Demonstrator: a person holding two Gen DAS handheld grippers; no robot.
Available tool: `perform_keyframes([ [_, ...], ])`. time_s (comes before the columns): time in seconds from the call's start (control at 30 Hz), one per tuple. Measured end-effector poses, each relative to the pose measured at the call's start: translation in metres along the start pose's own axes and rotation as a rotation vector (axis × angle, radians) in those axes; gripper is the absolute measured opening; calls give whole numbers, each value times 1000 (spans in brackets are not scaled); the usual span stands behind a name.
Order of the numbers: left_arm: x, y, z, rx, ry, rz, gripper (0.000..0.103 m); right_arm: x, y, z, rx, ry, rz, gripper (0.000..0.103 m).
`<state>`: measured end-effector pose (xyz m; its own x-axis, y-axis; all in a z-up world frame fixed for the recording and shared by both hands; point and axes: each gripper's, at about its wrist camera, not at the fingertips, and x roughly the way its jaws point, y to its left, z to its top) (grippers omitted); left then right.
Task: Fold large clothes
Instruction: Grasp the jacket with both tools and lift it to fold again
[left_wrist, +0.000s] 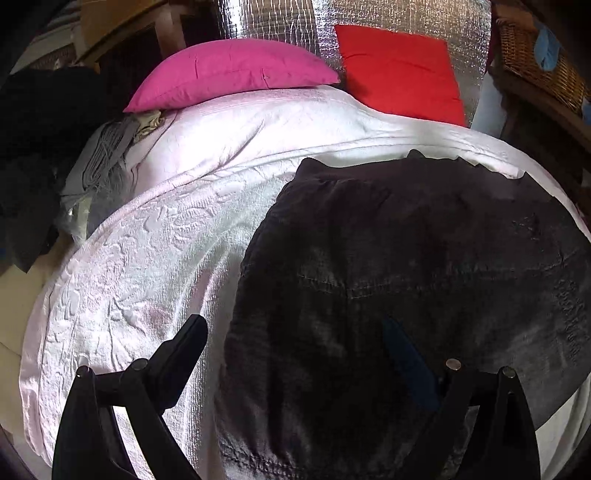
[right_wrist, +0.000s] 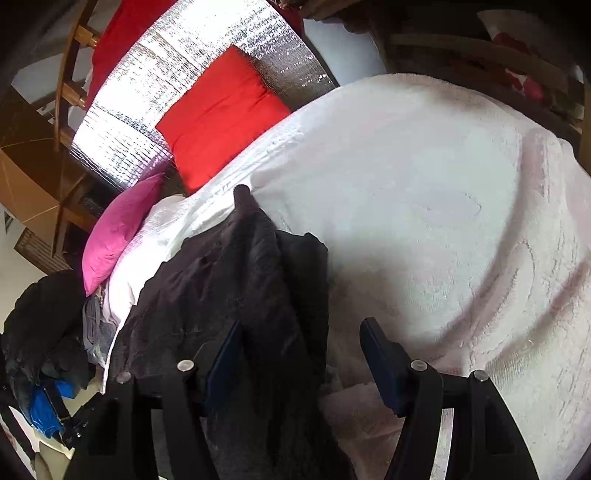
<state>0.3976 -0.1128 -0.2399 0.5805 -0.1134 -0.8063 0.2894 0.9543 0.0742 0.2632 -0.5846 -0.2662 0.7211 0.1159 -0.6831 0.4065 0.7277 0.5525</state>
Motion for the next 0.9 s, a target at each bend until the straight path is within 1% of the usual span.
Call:
perform_keyframes([
  [0.17,2,4,0,-3,0,9,96,12,-6,3,16,38,17,70],
  [0.33,5,3,1,-7,-1,11,96,26,-10,5,20,86,36,74],
  [0.57,9,0,2,4,10,-3,96,38,-17,5,55,121,88,79],
  [0.63,12,1,3,-2,25,-33,96,41,-13,4,48,133,101,79],
  [0.67,13,1,2,-10,38,-63,96,43,-10,3,41,146,119,79],
  [0.73,17,2,2,-32,75,-157,96,47,-4,0,41,163,163,80],
  [0.77,18,3,2,-43,87,-190,96,47,2,-2,20,168,165,81],
  [0.83,20,6,2,-61,97,-216,97,47,12,-4,-30,162,128,81],
  [0.9,22,10,3,-78,108,-257,97,48,9,-4,-16,165,138,80],
])
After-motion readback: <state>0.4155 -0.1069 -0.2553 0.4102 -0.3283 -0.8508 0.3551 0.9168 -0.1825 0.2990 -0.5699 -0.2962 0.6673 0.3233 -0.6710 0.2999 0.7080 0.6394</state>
